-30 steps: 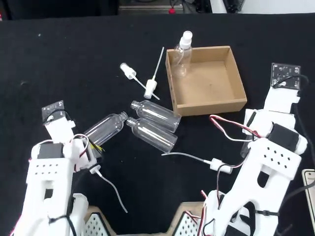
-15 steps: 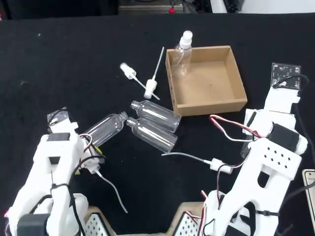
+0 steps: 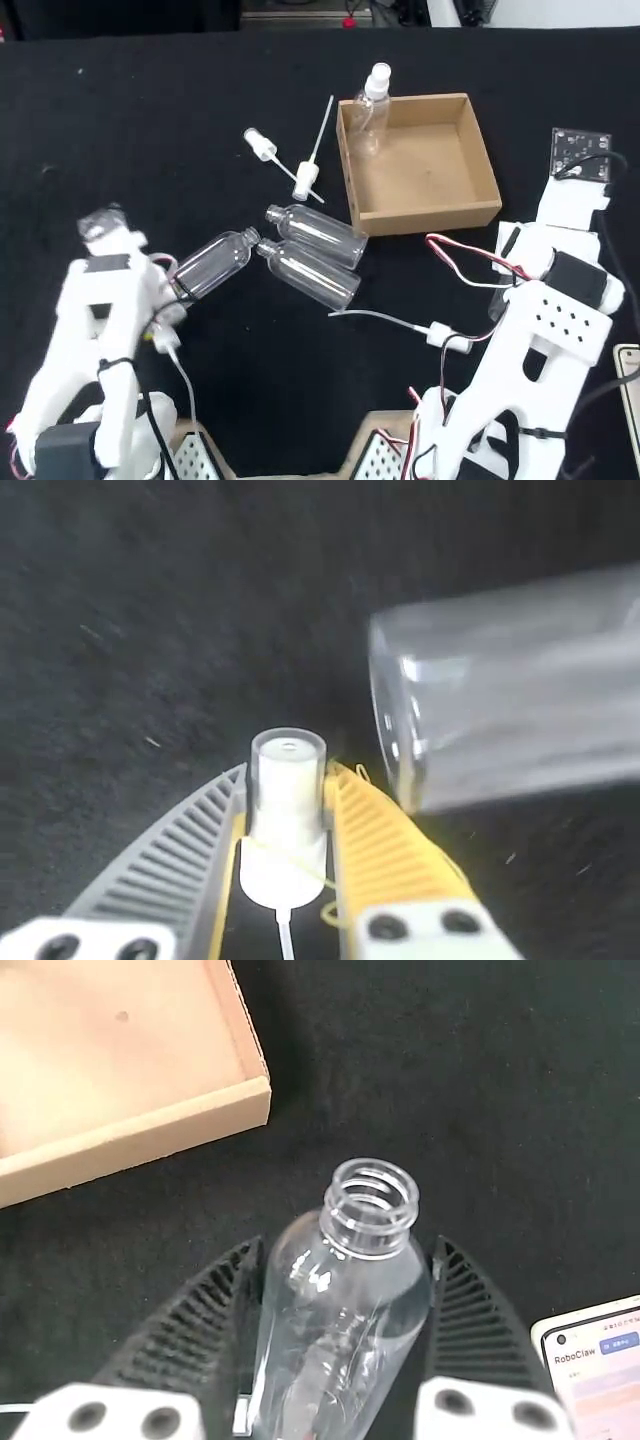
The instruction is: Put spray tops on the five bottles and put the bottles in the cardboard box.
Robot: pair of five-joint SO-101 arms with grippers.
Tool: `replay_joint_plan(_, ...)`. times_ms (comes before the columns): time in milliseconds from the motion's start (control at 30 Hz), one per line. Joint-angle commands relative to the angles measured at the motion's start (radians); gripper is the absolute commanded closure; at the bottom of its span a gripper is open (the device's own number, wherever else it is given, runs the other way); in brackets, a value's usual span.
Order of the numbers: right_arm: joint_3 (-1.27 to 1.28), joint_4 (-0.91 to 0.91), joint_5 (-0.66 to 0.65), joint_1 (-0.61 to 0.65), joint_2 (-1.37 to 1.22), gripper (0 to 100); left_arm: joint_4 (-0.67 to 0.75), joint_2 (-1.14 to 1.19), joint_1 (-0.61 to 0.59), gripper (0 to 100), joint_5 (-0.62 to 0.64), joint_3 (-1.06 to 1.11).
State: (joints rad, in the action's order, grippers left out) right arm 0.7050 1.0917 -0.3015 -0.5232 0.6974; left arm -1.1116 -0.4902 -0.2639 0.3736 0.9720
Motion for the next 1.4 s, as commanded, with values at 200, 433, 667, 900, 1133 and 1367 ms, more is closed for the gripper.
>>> replay_joint_plan(200,-0.002,0.006,0.008,0.012,0.03,81.2,0.201,0.011,-0.575,94,-0.448,-0.306)
replay_joint_plan(433,0.021,0.008,0.008,0.094,0.033,81.2,0.284,0.063,-0.636,90,-0.543,-0.202)
replay_joint_plan(667,0.03,0.005,0.008,0.103,0.035,81.2,0.27,0.272,-0.711,79,-0.617,-0.341)
replay_joint_plan(900,0.028,0.003,0.008,0.106,0.035,81.2,-0.087,0.4,-0.697,79,-0.776,-0.588)
replay_joint_plan(1133,0.028,0.006,0.006,0.101,0.035,81.2,-0.133,0.631,-0.664,79,-0.783,-0.716)
replay_joint_plan(1367,0.03,0.008,0.006,0.103,0.035,81.2,-0.143,0.651,-0.702,79,-0.931,-0.808)
